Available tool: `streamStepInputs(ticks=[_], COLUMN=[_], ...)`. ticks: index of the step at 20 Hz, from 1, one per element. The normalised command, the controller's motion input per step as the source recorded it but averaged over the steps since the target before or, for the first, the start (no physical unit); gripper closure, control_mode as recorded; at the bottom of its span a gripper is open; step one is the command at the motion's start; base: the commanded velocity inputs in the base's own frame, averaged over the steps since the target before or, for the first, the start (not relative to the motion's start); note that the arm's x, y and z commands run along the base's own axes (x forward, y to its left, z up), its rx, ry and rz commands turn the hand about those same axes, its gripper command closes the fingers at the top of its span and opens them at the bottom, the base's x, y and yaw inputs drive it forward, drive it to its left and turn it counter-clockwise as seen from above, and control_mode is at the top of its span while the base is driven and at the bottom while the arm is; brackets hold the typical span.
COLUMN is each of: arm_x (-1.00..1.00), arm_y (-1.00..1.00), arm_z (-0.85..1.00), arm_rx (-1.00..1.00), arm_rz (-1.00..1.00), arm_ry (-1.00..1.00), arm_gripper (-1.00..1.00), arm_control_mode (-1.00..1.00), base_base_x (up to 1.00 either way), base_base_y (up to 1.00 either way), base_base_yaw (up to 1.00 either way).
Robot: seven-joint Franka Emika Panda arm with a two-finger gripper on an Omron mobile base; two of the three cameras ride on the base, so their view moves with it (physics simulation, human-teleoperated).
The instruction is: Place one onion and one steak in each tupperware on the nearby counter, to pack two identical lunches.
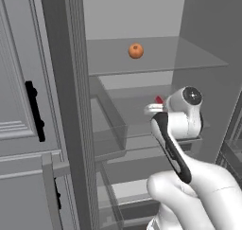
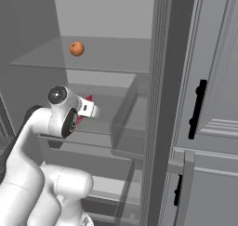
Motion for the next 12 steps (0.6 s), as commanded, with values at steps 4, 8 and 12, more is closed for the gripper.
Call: streamStepInputs(ticks=[4,8,12], arm_x=[-1.00,0.00,0.00], arm_y=[-0.12,0.00,0.00], arm_z=[0.75,0.00,0.00], arm_rx=[0.06,0.00,0.00], arm_rz=[0.00,0.00,0.00], arm_ry=[0.02,0.00,0.00], arm_gripper=[1.00,1.00,1.00], arm_control_mode=[-1.00,1.00,1.00], base_base_x=[0.00,-1.00,-1.00], base_base_y=[0.00,-0.06,0.00], base_base_yaw=[0.00,0.01,0.21])
